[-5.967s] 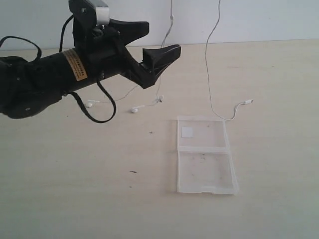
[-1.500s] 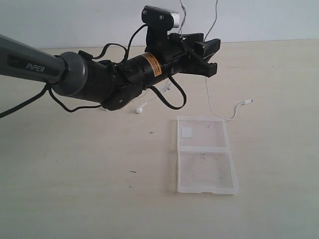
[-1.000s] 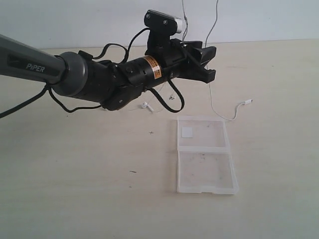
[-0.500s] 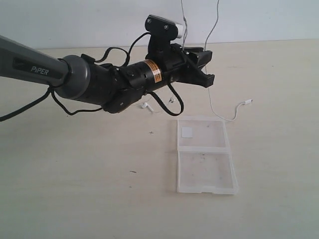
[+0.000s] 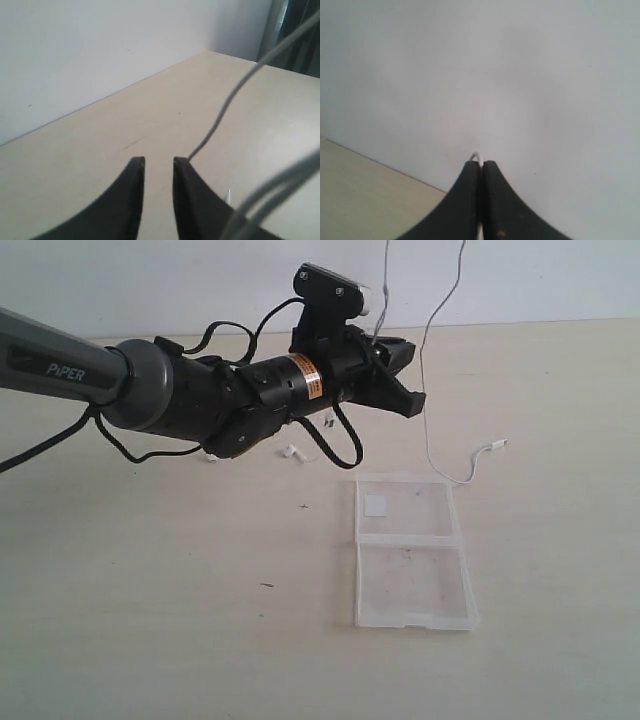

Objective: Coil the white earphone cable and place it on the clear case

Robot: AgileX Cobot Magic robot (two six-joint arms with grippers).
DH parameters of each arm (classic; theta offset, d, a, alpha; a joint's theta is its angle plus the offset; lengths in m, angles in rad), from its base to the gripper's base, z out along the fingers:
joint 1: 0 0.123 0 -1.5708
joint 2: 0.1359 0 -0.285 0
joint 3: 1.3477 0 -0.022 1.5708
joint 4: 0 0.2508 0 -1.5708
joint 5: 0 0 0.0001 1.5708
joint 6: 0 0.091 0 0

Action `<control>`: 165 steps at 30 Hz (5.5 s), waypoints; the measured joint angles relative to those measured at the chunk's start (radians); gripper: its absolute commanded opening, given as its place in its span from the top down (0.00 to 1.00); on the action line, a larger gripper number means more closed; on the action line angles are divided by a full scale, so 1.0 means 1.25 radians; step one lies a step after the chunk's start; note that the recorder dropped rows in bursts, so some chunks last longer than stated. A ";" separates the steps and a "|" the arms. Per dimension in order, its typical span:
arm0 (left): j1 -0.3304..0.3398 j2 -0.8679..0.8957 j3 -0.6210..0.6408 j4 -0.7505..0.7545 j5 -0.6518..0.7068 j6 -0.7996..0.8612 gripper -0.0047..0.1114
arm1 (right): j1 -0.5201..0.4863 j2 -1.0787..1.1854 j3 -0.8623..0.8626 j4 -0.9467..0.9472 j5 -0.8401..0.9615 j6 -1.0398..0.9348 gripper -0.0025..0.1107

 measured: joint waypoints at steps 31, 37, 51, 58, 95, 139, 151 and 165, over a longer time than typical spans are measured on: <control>0.000 -0.291 0.171 0.400 0.188 -0.274 0.51 | -0.039 0.060 0.000 0.002 -0.140 -0.004 0.98; 0.024 -0.427 0.315 0.409 0.157 -0.272 0.51 | -0.039 0.048 -0.066 0.004 -0.094 -0.002 0.98; 0.194 -0.433 0.461 0.369 -0.202 -0.228 0.75 | 0.015 -0.091 0.041 -0.011 -0.171 -0.001 0.98; 0.194 -0.433 0.461 0.375 -0.263 -0.230 0.75 | 0.078 -0.125 0.112 -0.091 -0.287 0.064 0.98; 0.034 -0.185 0.259 0.206 -0.299 -0.094 0.32 | 0.082 0.001 0.118 -0.328 -0.434 0.354 0.98; -0.043 -0.033 0.028 0.013 -0.207 -0.100 0.50 | 0.082 0.001 0.118 -0.333 -0.394 0.351 0.98; -0.043 -0.033 0.028 -0.005 -0.187 -0.099 0.36 | 0.082 0.001 0.118 -0.333 -0.389 0.351 0.98; -0.043 -0.027 0.028 -0.010 -0.139 -0.099 0.37 | 0.082 0.001 0.118 -0.333 -0.392 0.332 0.98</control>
